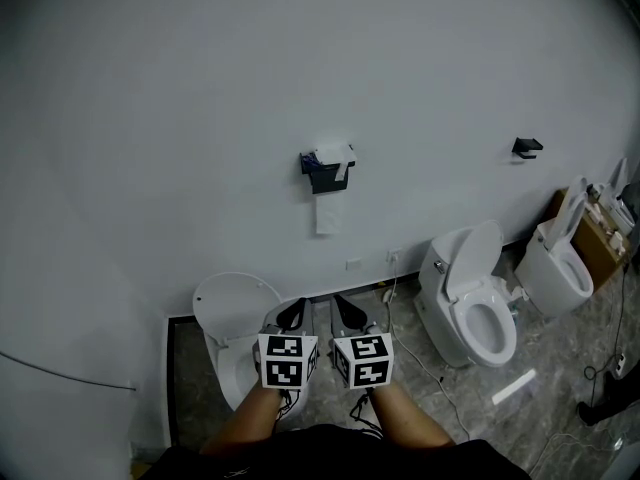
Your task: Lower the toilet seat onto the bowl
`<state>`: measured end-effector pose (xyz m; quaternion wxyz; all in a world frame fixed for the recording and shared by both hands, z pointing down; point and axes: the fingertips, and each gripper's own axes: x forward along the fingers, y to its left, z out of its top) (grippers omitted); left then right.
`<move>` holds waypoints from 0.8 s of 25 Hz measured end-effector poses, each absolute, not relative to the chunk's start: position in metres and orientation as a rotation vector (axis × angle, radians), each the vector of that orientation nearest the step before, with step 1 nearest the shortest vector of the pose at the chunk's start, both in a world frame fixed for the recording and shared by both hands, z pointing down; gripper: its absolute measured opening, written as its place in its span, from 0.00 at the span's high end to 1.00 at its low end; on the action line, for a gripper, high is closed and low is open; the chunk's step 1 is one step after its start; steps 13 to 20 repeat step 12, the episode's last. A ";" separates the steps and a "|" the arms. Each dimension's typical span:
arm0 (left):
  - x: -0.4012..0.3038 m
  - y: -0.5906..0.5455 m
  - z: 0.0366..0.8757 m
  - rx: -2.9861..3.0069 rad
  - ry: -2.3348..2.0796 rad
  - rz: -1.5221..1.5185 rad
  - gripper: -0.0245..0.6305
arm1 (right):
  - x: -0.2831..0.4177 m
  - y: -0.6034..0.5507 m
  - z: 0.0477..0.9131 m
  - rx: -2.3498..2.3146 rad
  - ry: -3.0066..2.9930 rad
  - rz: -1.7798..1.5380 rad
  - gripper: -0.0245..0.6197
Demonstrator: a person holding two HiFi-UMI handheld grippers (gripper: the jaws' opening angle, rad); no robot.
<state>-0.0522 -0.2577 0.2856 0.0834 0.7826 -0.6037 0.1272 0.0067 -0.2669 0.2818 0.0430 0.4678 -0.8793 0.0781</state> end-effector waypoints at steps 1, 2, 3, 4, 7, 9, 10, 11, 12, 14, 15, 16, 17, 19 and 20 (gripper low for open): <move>-0.053 -0.258 0.286 2.336 -1.802 0.381 0.95 | 0.006 -0.267 0.283 1.430 -2.687 0.244 0.95; -0.054 -0.259 0.288 2.334 -1.799 0.382 0.95 | 0.006 -0.267 0.285 1.429 -2.685 0.248 0.95; -0.055 -0.259 0.290 2.328 -1.792 0.379 0.95 | 0.006 -0.267 0.286 1.427 -2.682 0.250 0.95; -0.055 -0.258 0.292 2.320 -1.782 0.374 0.95 | 0.005 -0.267 0.286 1.425 -2.682 0.251 0.95; -0.058 -0.255 0.298 2.306 -1.768 0.367 0.95 | 0.003 -0.264 0.285 1.427 -2.688 0.246 0.95; -0.060 -0.254 0.300 2.305 -1.768 0.373 0.95 | 0.001 -0.263 0.285 1.430 -2.688 0.242 0.95; -0.061 -0.253 0.300 2.305 -1.767 0.373 0.95 | 0.000 -0.263 0.285 1.431 -2.687 0.242 0.95; -0.062 -0.252 0.301 2.304 -1.766 0.373 0.95 | -0.001 -0.262 0.285 1.431 -2.687 0.243 0.95; -0.062 -0.252 0.301 2.304 -1.766 0.373 0.95 | -0.002 -0.262 0.285 1.431 -2.687 0.243 0.95; -0.062 -0.252 0.301 2.304 -1.766 0.373 0.95 | -0.002 -0.262 0.285 1.431 -2.687 0.243 0.95; -0.062 -0.252 0.301 2.304 -1.766 0.373 0.95 | -0.002 -0.262 0.285 1.431 -2.687 0.243 0.95; -0.062 -0.252 0.301 2.304 -1.766 0.373 0.95 | -0.002 -0.262 0.285 1.431 -2.687 0.243 0.95; -0.062 -0.252 0.301 2.304 -1.766 0.373 0.95 | -0.002 -0.262 0.285 1.431 -2.687 0.243 0.95; -0.062 -0.252 0.301 2.304 -1.766 0.373 0.95 | -0.002 -0.262 0.285 1.431 -2.687 0.243 0.95; -0.062 -0.252 0.301 2.304 -1.766 0.373 0.95 | -0.002 -0.262 0.285 1.431 -2.687 0.243 0.95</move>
